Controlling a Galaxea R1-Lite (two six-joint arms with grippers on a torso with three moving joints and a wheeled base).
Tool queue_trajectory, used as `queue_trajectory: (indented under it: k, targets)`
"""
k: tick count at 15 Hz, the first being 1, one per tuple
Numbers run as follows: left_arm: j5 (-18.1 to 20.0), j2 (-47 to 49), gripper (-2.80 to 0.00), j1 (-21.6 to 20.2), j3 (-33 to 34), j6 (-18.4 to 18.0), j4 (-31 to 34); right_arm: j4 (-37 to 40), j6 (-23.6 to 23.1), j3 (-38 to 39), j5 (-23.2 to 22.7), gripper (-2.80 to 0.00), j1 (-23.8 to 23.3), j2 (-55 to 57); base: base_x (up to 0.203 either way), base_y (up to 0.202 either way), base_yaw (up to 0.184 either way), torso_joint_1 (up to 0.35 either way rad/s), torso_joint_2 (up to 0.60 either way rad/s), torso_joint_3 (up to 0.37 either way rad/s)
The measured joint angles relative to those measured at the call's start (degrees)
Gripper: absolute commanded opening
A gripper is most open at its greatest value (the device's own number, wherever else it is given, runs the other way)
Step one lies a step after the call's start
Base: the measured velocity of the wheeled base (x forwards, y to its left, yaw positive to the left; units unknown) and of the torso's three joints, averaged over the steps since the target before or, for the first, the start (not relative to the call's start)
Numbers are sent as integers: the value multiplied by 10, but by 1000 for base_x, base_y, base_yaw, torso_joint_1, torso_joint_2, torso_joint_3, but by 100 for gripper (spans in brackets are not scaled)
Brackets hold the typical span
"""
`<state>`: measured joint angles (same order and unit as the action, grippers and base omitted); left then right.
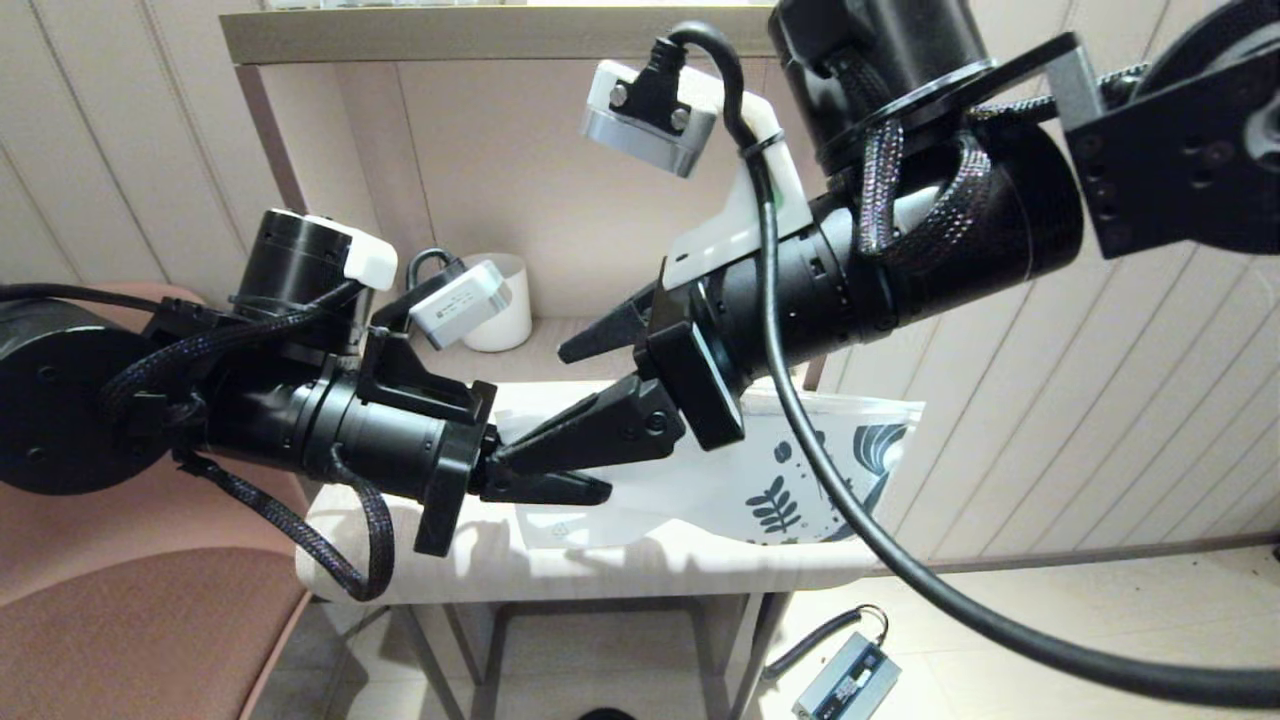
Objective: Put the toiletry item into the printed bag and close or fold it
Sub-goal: Close the strorage bag and place it on the desk
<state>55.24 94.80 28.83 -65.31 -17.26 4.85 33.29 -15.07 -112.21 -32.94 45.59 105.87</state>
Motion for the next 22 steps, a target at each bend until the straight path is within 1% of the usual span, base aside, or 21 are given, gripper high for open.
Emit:
queue_trajectory:
  k: [22]
  targets:
    - [0, 0, -280, 0, 2, -3, 0, -15, 2, 0, 0, 0, 11, 25, 0, 0, 0, 0, 0, 0]
